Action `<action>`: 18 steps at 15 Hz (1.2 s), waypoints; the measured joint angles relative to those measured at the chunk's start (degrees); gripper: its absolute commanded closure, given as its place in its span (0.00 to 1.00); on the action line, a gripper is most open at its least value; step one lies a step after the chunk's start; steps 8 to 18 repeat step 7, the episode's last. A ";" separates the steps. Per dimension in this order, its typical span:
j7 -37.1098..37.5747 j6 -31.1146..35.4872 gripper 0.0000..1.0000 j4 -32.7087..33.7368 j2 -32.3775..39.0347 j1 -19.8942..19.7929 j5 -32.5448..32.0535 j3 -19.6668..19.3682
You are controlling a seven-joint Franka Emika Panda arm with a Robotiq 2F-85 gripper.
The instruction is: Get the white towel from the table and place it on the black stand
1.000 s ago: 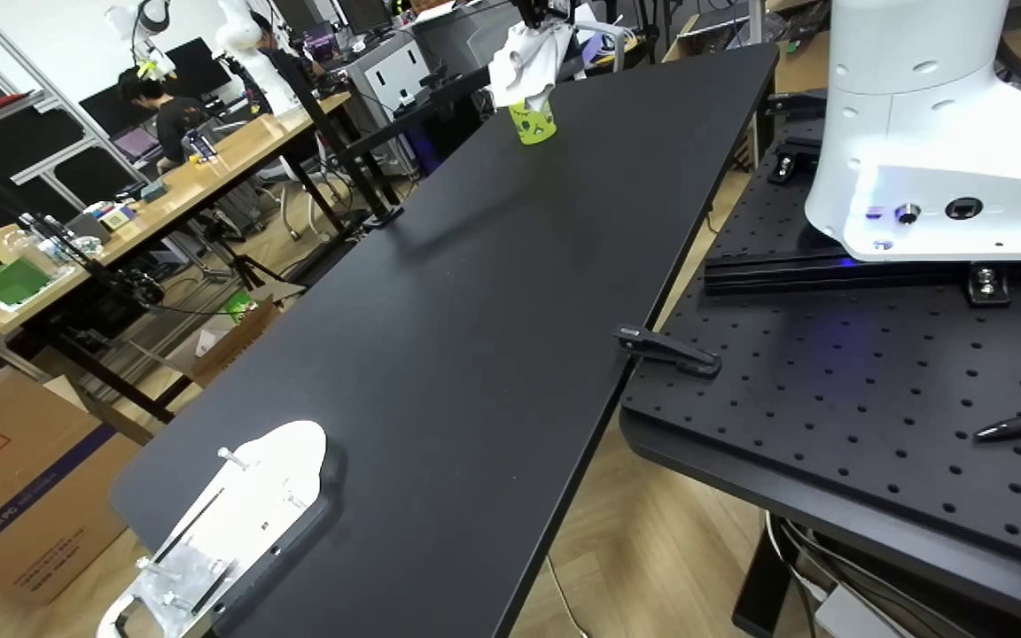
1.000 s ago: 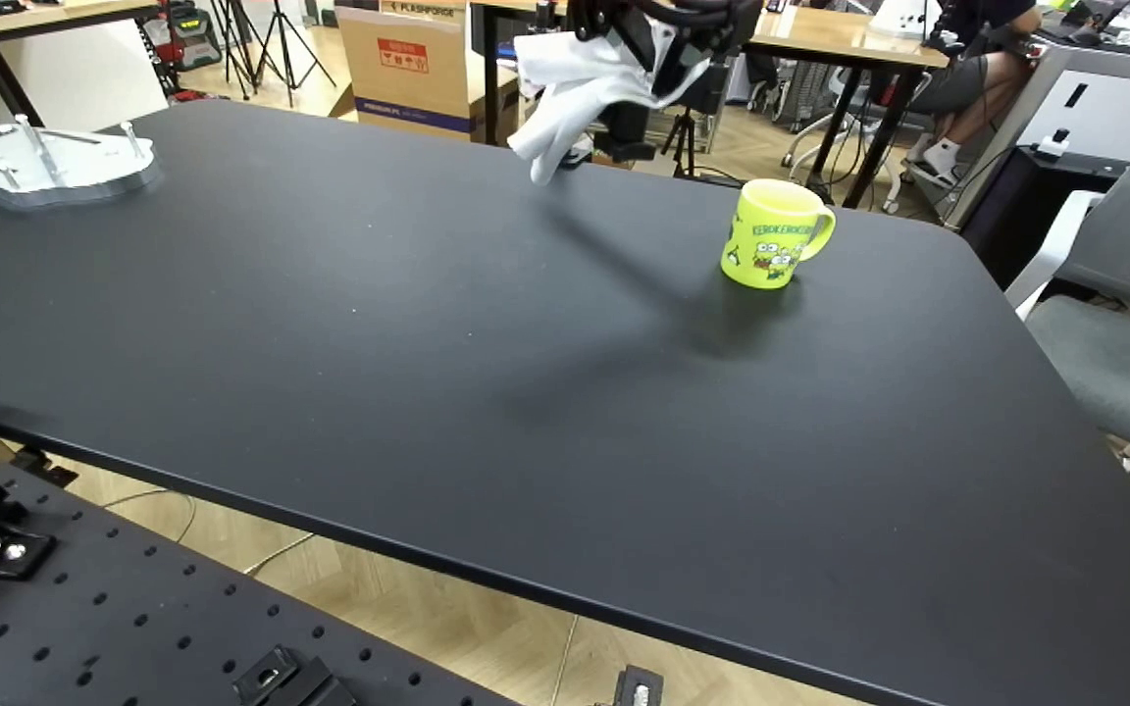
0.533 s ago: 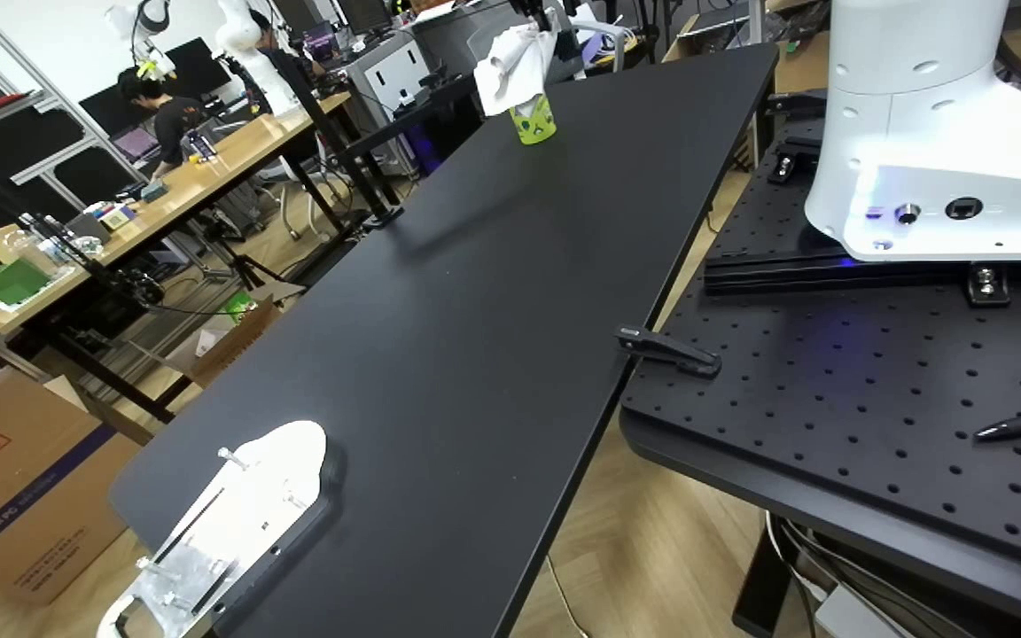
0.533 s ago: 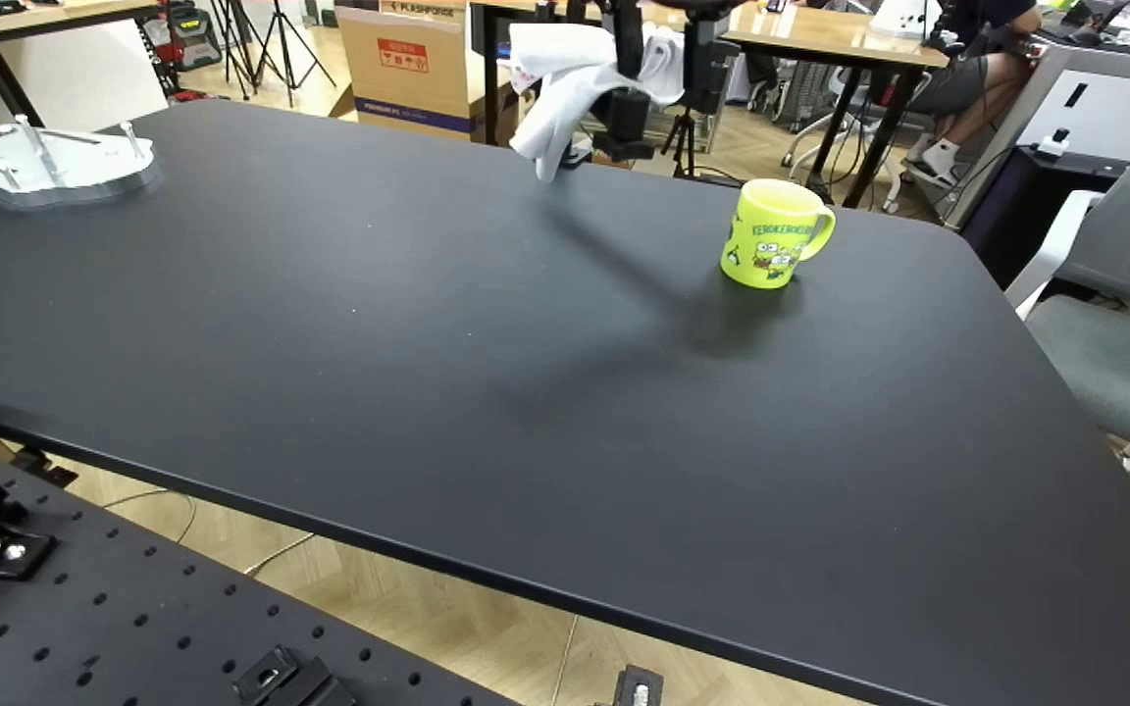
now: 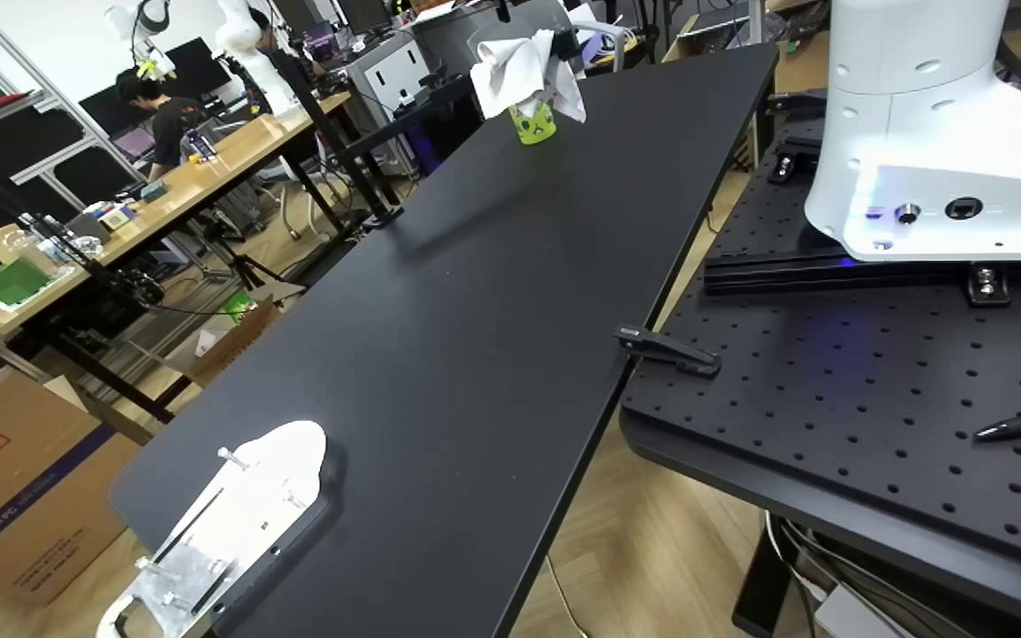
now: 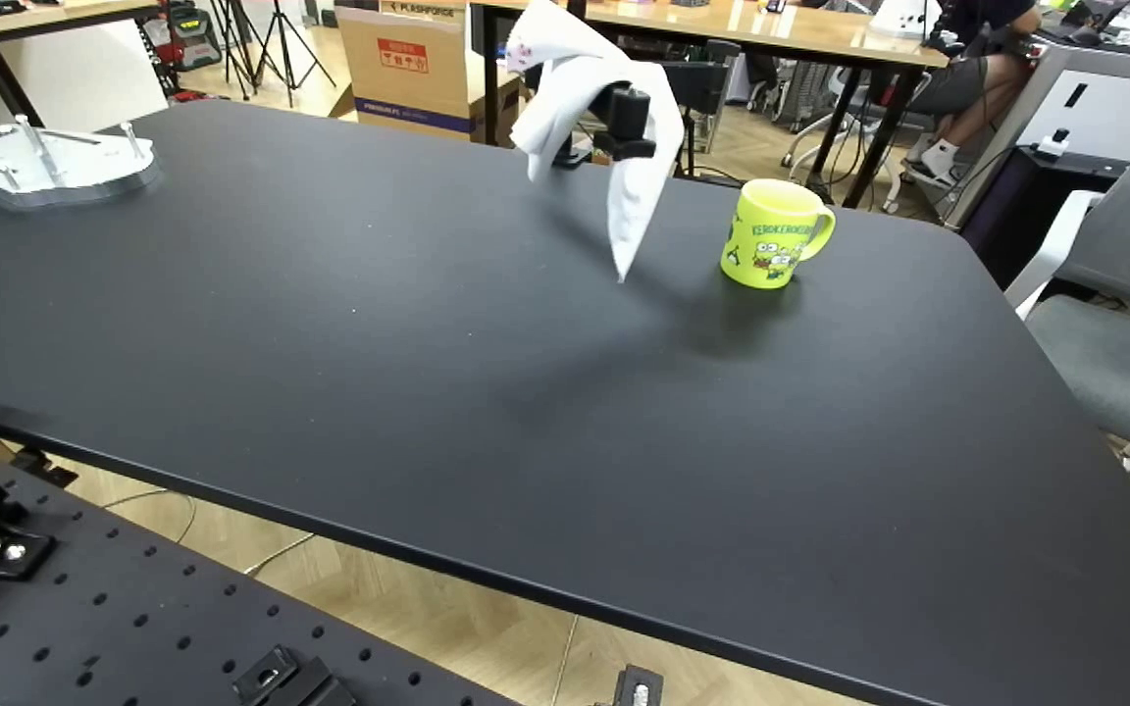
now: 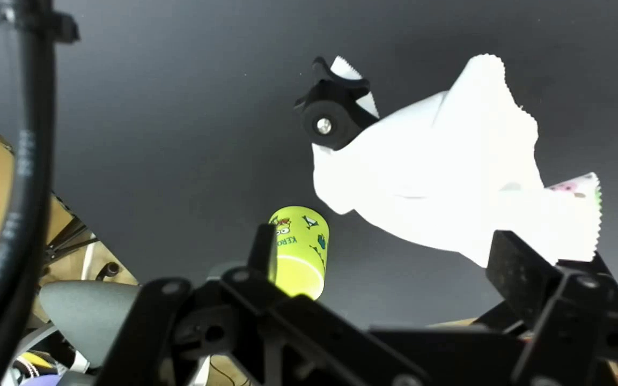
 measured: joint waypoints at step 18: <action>-2.05 -0.02 0.00 0.03 -2.38 0.70 0.03 1.90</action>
